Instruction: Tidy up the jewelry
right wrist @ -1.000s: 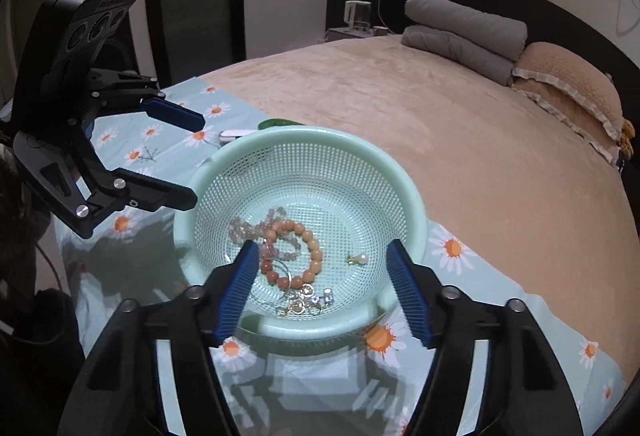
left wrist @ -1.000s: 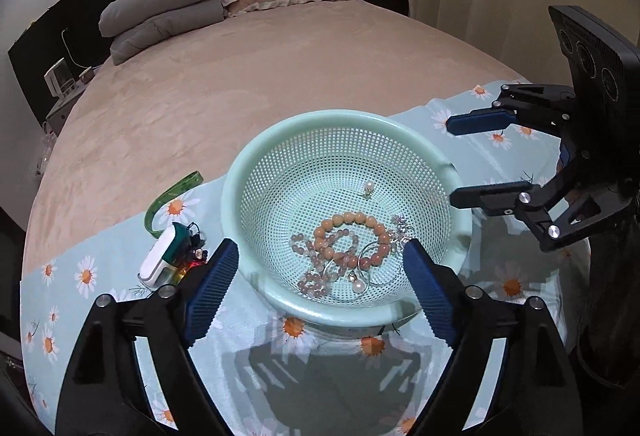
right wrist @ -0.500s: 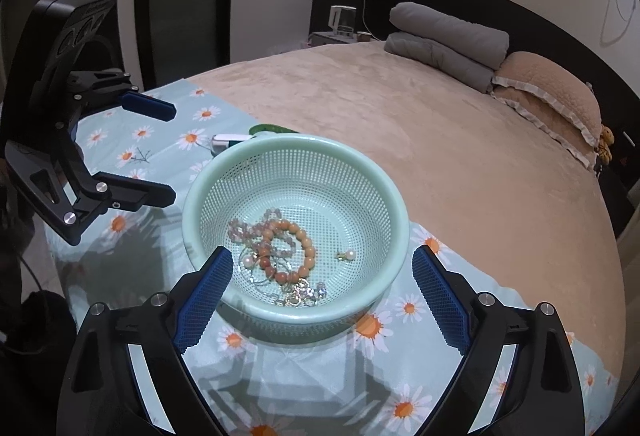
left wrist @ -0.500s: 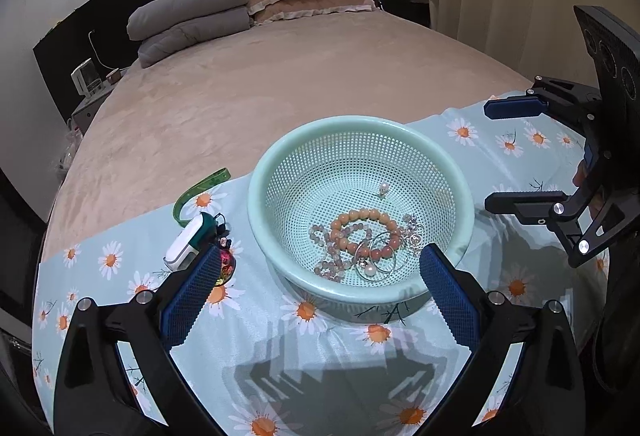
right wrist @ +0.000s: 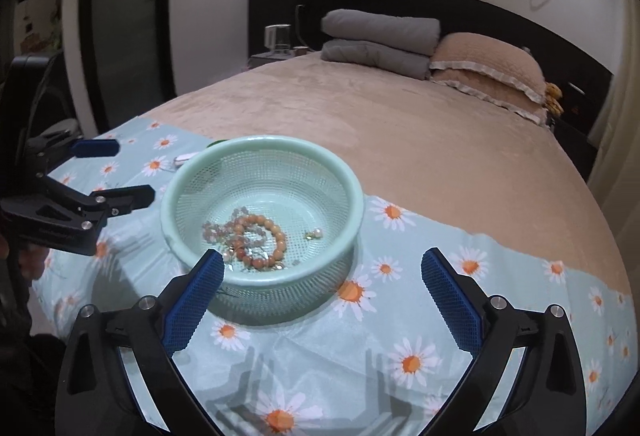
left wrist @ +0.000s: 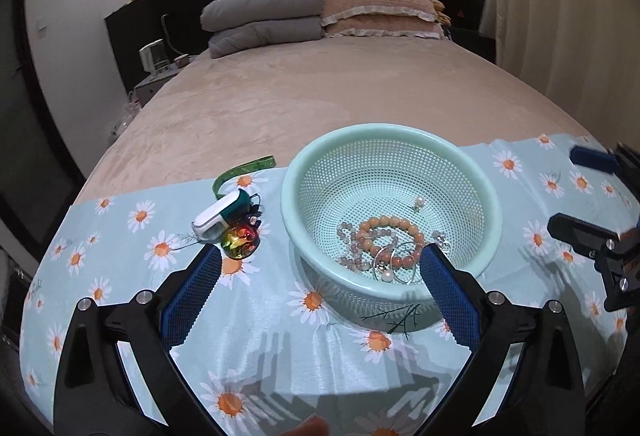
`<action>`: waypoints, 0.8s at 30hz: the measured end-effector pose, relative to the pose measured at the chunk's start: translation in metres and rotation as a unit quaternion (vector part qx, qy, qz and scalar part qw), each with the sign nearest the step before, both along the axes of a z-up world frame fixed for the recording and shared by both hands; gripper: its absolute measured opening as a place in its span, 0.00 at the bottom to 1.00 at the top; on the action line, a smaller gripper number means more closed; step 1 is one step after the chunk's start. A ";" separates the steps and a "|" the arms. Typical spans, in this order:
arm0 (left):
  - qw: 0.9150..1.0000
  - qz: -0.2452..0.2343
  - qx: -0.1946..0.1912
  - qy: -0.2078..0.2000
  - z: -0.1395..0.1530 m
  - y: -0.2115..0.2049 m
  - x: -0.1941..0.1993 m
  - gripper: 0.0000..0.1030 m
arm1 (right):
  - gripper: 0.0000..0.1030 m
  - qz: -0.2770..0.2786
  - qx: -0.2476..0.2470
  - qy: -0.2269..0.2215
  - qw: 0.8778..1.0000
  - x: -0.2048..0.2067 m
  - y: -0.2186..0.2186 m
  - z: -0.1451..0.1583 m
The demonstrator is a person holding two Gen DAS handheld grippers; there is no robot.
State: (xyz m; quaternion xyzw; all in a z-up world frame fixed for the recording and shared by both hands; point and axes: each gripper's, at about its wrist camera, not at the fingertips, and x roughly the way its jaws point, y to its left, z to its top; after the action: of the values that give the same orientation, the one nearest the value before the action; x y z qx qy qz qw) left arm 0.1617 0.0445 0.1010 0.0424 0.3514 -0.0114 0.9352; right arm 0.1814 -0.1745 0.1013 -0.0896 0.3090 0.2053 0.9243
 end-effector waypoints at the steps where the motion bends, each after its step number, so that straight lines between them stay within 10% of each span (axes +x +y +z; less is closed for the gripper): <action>1: 1.000 0.013 -0.015 0.001 -0.004 0.002 -0.001 0.94 | 0.92 -0.018 0.010 0.010 1.000 -0.002 -0.004 -0.007; 6: 0.997 0.032 -0.058 0.037 -0.027 0.001 0.006 0.94 | 0.92 -0.010 0.011 0.053 0.998 -0.011 -0.007 -0.044; 24: 0.997 0.053 -0.030 0.038 -0.037 -0.011 -0.008 0.94 | 0.92 -0.054 0.062 0.091 0.992 -0.005 -0.017 -0.045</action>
State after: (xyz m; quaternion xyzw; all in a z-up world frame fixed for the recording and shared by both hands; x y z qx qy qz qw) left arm 0.1541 0.0331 0.0638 -0.0050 0.3877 0.0258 0.9214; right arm 0.1768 -0.1914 0.0558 0.0037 0.3832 0.1815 0.9056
